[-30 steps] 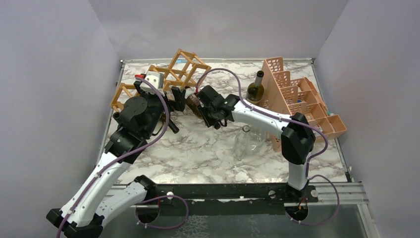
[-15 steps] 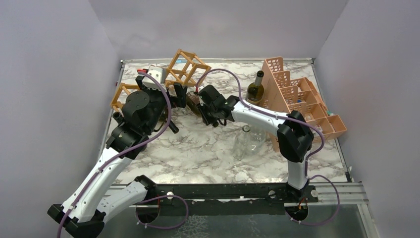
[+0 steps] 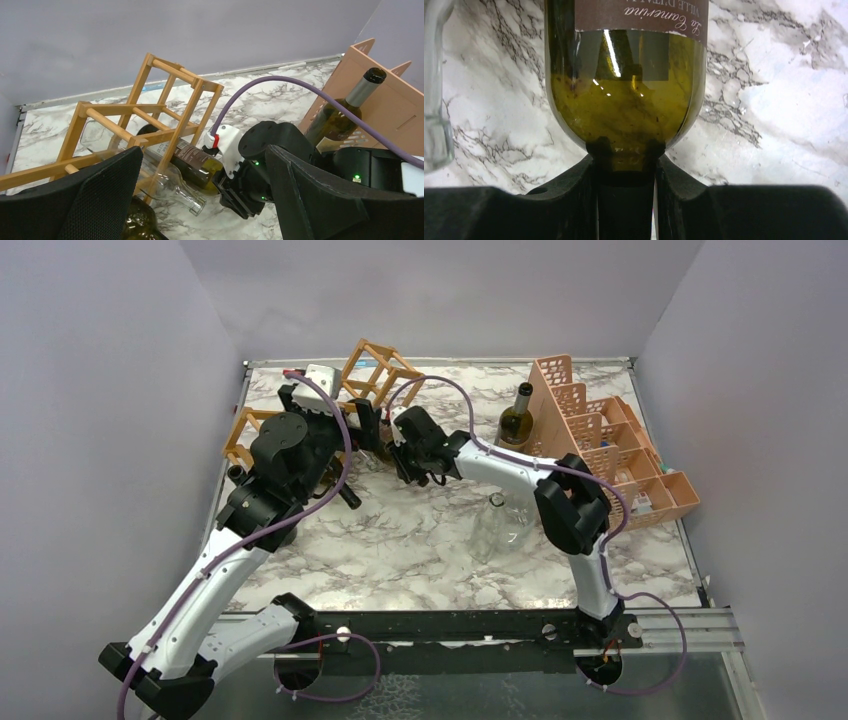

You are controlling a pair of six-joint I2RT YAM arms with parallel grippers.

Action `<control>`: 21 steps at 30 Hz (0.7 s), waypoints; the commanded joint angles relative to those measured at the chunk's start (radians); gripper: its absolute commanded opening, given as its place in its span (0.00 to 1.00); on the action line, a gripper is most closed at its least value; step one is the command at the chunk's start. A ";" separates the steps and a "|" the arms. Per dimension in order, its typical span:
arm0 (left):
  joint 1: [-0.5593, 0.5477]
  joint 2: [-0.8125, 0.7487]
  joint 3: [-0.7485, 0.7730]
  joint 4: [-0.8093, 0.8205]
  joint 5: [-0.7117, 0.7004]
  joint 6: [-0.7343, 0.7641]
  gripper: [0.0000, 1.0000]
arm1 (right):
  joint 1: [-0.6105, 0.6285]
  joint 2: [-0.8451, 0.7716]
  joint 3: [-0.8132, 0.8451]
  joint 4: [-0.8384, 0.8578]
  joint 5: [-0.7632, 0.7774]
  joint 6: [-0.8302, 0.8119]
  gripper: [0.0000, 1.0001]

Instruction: Put the wine bottle on the wine rack

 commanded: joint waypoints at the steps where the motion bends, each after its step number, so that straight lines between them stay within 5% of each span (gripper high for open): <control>1: 0.001 0.007 0.040 -0.004 0.023 -0.005 0.99 | -0.008 0.026 0.115 0.137 -0.034 -0.033 0.07; 21: 0.000 -0.005 0.031 -0.007 0.042 -0.028 0.99 | -0.020 0.168 0.262 0.155 0.003 -0.089 0.20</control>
